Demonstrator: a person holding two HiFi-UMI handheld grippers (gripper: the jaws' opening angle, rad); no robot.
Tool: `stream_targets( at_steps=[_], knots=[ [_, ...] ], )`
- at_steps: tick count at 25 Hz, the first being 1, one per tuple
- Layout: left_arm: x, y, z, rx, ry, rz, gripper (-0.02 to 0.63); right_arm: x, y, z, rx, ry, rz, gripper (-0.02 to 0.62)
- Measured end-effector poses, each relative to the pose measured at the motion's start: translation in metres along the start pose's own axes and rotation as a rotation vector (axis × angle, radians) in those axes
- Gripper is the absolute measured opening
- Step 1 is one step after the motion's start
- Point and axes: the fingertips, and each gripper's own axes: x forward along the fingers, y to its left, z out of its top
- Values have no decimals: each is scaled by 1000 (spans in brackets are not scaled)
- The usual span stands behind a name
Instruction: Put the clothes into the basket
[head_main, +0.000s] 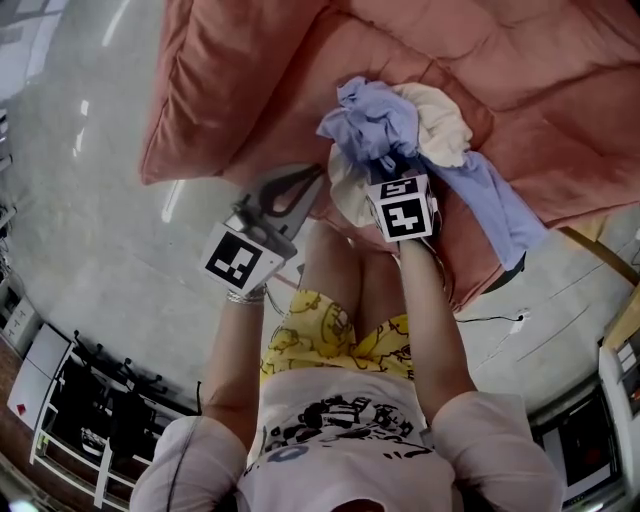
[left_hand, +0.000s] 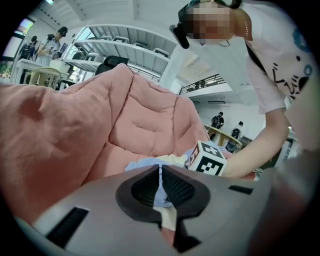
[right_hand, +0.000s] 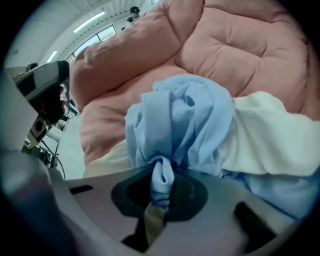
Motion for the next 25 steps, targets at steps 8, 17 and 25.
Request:
stream_targets(
  at_steps=[8,17,25],
  knots=[
    [1,-2,19,-2,8,7,25,-55,15,33,146,-230,217,40],
    [-17,-19,58,33,-32,-8,25,-151,53,75,93,-482,310,40],
    [-41,-39,100,71,-53,-45,25,-237,61,103,48,-643,256,40]
  ],
)
